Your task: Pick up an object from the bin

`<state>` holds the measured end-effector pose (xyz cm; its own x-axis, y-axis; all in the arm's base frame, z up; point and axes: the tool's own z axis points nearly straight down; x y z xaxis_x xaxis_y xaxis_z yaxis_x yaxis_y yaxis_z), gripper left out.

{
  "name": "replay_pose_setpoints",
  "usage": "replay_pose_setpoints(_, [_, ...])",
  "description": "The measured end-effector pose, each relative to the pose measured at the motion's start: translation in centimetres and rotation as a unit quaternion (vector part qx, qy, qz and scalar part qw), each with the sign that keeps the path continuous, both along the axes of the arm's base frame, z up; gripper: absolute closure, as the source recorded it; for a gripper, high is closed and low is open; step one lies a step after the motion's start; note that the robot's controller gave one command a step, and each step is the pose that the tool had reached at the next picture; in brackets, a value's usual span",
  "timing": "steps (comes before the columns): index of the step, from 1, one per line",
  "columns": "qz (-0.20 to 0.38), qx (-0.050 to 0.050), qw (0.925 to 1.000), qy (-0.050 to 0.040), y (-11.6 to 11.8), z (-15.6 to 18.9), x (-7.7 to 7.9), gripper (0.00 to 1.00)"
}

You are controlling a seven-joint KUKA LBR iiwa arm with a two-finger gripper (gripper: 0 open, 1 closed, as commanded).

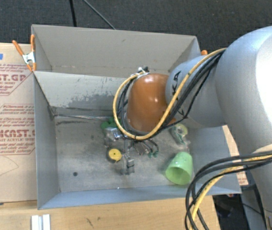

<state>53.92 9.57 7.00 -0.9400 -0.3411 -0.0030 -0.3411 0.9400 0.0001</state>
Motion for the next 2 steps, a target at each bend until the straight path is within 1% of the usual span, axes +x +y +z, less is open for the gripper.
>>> replay_pose_setpoints(1, [-0.001, 0.0, 1.0, -0.0017, 0.0, 0.2, 0.1, 1.0])
replay_pose_setpoints(2, [-0.001, 0.0, 1.0, -0.0015, 0.1, 5.2, 0.3, 1.0])
